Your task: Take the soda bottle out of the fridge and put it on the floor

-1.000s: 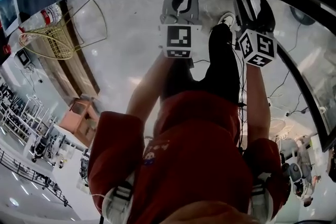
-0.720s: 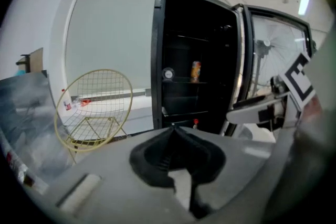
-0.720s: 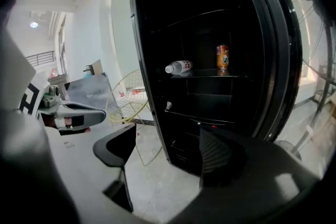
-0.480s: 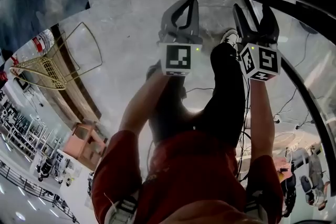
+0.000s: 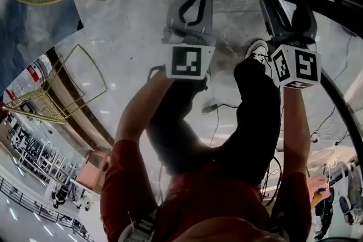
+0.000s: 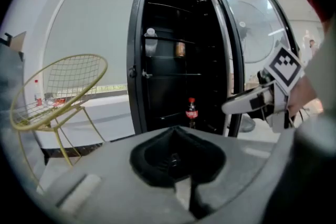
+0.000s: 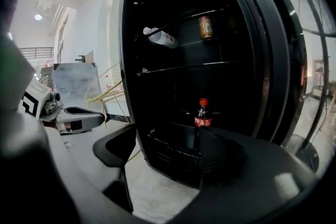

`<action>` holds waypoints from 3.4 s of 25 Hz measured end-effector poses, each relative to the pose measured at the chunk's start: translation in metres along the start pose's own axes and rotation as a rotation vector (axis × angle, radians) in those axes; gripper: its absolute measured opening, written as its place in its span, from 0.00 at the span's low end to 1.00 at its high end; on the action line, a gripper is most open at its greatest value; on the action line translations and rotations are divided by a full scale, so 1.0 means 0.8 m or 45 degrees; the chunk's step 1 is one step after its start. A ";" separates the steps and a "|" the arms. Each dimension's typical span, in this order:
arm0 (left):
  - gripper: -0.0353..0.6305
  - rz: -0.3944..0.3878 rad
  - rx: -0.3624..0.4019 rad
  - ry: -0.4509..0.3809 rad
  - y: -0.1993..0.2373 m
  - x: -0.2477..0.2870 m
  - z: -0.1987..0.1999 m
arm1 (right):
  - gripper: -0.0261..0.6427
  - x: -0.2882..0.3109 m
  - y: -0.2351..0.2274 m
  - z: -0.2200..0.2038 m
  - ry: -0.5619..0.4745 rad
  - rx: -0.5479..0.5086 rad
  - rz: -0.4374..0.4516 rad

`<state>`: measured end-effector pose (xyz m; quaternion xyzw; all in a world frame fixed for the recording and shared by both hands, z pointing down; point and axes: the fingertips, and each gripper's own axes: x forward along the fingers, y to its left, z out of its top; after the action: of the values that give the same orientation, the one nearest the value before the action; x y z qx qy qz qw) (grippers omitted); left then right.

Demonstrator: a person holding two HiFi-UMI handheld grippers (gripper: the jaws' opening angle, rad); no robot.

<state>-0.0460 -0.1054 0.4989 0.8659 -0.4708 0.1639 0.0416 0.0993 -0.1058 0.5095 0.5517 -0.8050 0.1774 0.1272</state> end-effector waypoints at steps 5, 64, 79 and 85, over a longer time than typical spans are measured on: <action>0.05 -0.005 -0.004 -0.040 0.001 0.035 -0.044 | 0.58 0.022 -0.019 -0.035 -0.096 -0.048 -0.012; 0.05 -0.198 0.004 -0.160 -0.046 0.133 -0.168 | 0.58 0.167 -0.101 -0.052 -0.331 -0.223 -0.303; 0.05 -0.203 0.006 -0.124 -0.050 0.141 -0.185 | 0.58 0.205 -0.143 -0.021 -0.372 -0.187 -0.391; 0.05 -0.207 0.002 -0.123 -0.051 0.142 -0.184 | 0.58 0.222 -0.151 -0.012 -0.367 -0.157 -0.374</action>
<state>0.0090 -0.1405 0.6774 0.9082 -0.4001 0.1183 0.0312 0.1482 -0.2912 0.6066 0.6740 -0.7350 0.0267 0.0688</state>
